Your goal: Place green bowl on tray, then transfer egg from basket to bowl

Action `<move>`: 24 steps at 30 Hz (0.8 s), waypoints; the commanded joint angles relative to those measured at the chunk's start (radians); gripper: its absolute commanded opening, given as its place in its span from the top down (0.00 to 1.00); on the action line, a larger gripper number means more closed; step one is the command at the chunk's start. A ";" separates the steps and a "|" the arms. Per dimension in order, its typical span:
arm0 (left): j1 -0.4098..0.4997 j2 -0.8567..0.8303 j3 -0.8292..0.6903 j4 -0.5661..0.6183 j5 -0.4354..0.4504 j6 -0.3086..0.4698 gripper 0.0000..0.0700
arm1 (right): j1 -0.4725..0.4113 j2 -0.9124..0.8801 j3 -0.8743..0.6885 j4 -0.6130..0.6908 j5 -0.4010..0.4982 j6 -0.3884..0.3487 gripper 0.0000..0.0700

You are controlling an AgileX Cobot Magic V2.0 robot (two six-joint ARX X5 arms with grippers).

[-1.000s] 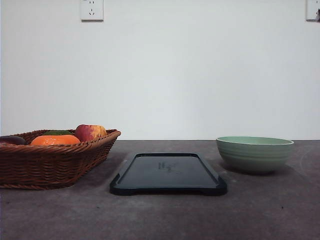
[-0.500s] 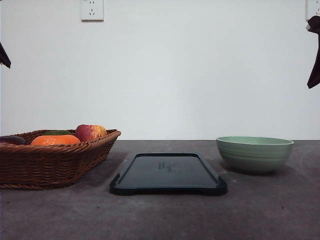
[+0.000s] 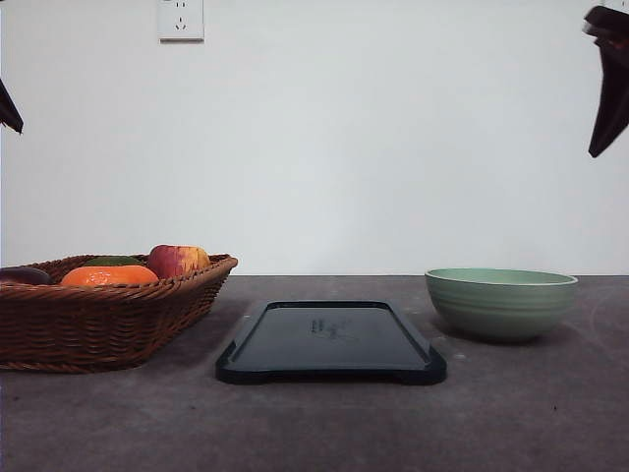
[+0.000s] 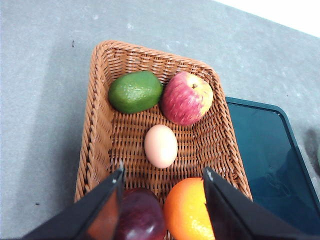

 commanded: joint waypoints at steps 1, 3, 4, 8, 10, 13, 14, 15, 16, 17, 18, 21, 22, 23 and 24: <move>-0.002 0.005 0.020 0.008 0.006 0.005 0.56 | 0.000 0.060 0.070 -0.048 -0.004 -0.044 0.51; -0.002 0.005 0.020 0.008 0.006 0.005 0.56 | 0.000 0.123 0.137 -0.108 -0.004 -0.053 0.51; -0.002 0.005 0.020 0.008 0.006 0.004 0.56 | 0.000 0.156 0.170 -0.136 -0.004 -0.056 0.51; -0.002 0.005 0.020 0.007 0.006 0.004 0.56 | 0.000 0.281 0.282 -0.215 -0.003 -0.083 0.51; -0.002 0.005 0.020 0.007 0.006 0.004 0.56 | 0.000 0.344 0.328 -0.229 -0.003 -0.092 0.51; -0.002 0.005 0.020 0.008 0.006 0.004 0.56 | 0.000 0.423 0.378 -0.231 0.004 -0.103 0.51; -0.002 0.005 0.020 0.008 0.006 0.004 0.56 | 0.000 0.450 0.393 -0.231 0.008 -0.103 0.51; -0.002 0.005 0.020 0.008 0.006 0.004 0.56 | 0.000 0.470 0.403 -0.228 0.009 -0.105 0.51; -0.002 0.005 0.020 0.008 0.006 0.004 0.56 | 0.000 0.491 0.410 -0.224 0.008 -0.106 0.51; -0.002 0.005 0.020 0.008 0.006 0.004 0.56 | 0.000 0.513 0.416 -0.218 0.008 -0.107 0.51; -0.002 0.005 0.020 0.008 0.006 0.004 0.56 | 0.000 0.529 0.418 -0.213 0.008 -0.108 0.52; -0.002 0.005 0.020 0.008 0.006 0.004 0.56 | 0.000 0.582 0.418 -0.195 0.008 -0.111 0.52; -0.002 0.005 0.020 0.008 0.006 0.003 0.56 | 0.000 0.597 0.418 -0.193 0.008 -0.113 0.52; -0.002 0.005 0.020 0.008 0.006 0.002 0.56 | 0.000 0.613 0.418 -0.192 0.008 -0.115 0.52; -0.002 0.005 0.020 0.008 0.006 0.001 0.56 | 0.000 0.628 0.418 -0.188 0.008 -0.120 0.52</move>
